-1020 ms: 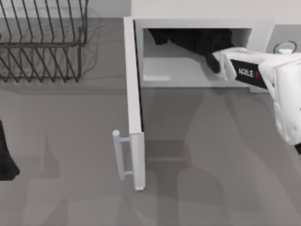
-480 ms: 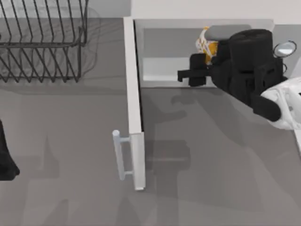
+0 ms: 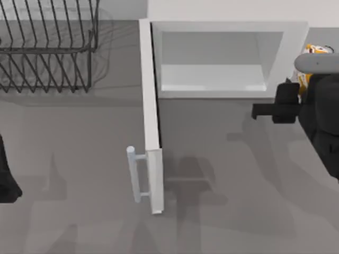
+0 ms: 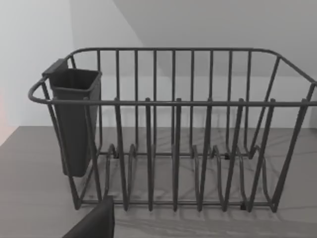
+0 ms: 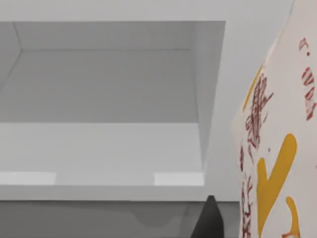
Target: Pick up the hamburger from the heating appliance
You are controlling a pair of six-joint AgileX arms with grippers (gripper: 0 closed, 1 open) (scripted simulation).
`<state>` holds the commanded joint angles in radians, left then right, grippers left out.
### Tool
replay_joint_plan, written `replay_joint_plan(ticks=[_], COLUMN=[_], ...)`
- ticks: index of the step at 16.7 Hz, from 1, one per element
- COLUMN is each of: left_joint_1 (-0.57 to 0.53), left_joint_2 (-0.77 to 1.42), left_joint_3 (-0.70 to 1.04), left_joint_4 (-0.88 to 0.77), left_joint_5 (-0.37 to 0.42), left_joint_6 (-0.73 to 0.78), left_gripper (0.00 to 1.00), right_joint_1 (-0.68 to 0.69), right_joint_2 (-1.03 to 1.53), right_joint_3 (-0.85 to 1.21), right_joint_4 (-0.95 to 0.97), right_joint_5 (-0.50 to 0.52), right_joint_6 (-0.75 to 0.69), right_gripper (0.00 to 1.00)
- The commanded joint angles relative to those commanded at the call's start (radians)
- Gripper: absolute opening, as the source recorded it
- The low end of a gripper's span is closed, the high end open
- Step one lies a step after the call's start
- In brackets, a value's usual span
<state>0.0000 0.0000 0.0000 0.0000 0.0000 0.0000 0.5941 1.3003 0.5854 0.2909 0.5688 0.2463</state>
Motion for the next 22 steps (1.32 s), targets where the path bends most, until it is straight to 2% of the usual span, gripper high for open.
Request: replay_joint_plan(ticks=[8,11,17,22], left_joint_1=[0.0,0.0,0.0,0.0], left_joint_2=[0.0,0.0,0.0,0.0], left_joint_3=[0.0,0.0,0.0,0.0], left_joint_4=[0.0,0.0,0.0,0.0], left_joint_5=[0.0,0.0,0.0,0.0], left_joint_6=[0.0,0.0,0.0,0.0], left_gripper=[1.0,1.0,1.0,1.0], right_joint_1=[-0.003,0.003,0.006,0.0], right_joint_2=[0.088,0.224,0.522,0.648], right_joint_3=[-0.012,-0.051,-0.159,-0.218], right_joint_4=[0.081,0.245,0.701,0.864], right_joint_5=[-0.013,-0.003,0.01,0.009], right_joint_6=[0.005,0.007,0.007,0.004], right_gripper=[0.0,0.0,0.0,0.0])
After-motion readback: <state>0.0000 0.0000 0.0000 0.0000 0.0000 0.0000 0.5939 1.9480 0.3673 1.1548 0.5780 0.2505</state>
